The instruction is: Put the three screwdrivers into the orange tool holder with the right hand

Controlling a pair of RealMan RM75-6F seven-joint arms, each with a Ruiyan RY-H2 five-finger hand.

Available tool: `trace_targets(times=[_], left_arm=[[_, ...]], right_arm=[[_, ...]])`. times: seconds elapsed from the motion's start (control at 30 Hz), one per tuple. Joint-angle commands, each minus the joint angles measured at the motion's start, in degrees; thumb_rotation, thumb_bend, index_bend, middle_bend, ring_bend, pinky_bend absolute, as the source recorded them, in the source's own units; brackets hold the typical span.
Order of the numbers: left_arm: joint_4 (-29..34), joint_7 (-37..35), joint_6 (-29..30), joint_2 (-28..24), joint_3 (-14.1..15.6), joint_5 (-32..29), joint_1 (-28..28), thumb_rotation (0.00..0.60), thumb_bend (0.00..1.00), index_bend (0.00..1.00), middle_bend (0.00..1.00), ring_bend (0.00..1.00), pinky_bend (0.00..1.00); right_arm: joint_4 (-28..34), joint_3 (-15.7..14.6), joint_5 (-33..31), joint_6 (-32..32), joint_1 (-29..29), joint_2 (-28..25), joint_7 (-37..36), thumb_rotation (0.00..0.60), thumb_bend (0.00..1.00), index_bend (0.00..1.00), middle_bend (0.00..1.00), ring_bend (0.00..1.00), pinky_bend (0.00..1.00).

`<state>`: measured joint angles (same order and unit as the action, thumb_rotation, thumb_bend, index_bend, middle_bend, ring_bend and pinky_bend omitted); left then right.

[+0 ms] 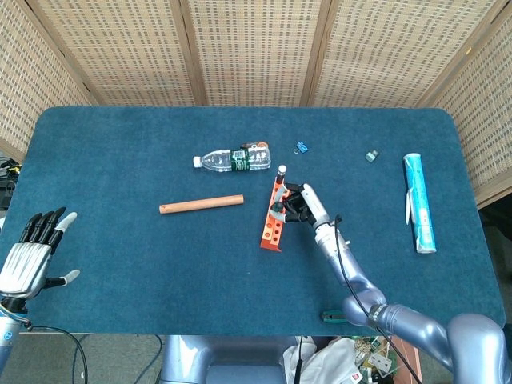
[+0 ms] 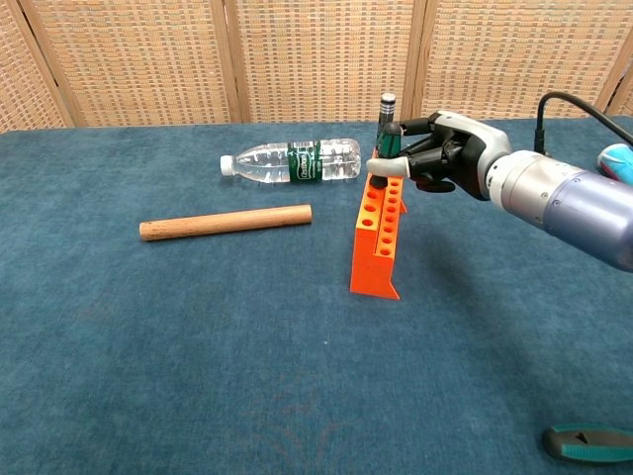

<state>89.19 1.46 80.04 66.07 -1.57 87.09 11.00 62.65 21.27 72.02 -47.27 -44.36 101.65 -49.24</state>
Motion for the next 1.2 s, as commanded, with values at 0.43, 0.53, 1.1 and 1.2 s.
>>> trace_targets(times=[0.43,0.53,1.1,1.2], left_arm=[[0.1,-0.1,0.2,-0.1,0.0,0.2,-0.1,0.600,0.00,0.00,0.00,0.00,0.00],[0.1,-0.2,0.2,-0.1,0.0,0.1,0.0,0.600,0.00,0.00,0.00,0.00,0.00],[0.1,-0.6,0.4,-0.3,0.1,0.3,-0.1,0.600,0.00,0.00,0.00,0.00,0.00],[0.2,-0.7,0.6,-0.4,0.2,0.5,-0.2,0.600,0.00,0.00,0.00,0.00,0.00]], right_arm=[[0.9,1.9,-3.5,1.0,-1.7,-0.2,5.6,0.600,0.19,0.57,0.96,0.86,1.00],[1.4,2.2,-4.2,1.0,-1.9,-0.2,6.9,0.600,0.19,0.57,0.96,0.86,1.00],[4.1,3.6,-5.6,0.1,-1.9,-1.6,10.0,0.600,0.15,0.55,0.96,0.86,1.00],[5.0,4.0,-5.8,-0.3,-1.9,-2.1,10.6,0.600,0.15,0.54,0.96,0.86,1.00]])
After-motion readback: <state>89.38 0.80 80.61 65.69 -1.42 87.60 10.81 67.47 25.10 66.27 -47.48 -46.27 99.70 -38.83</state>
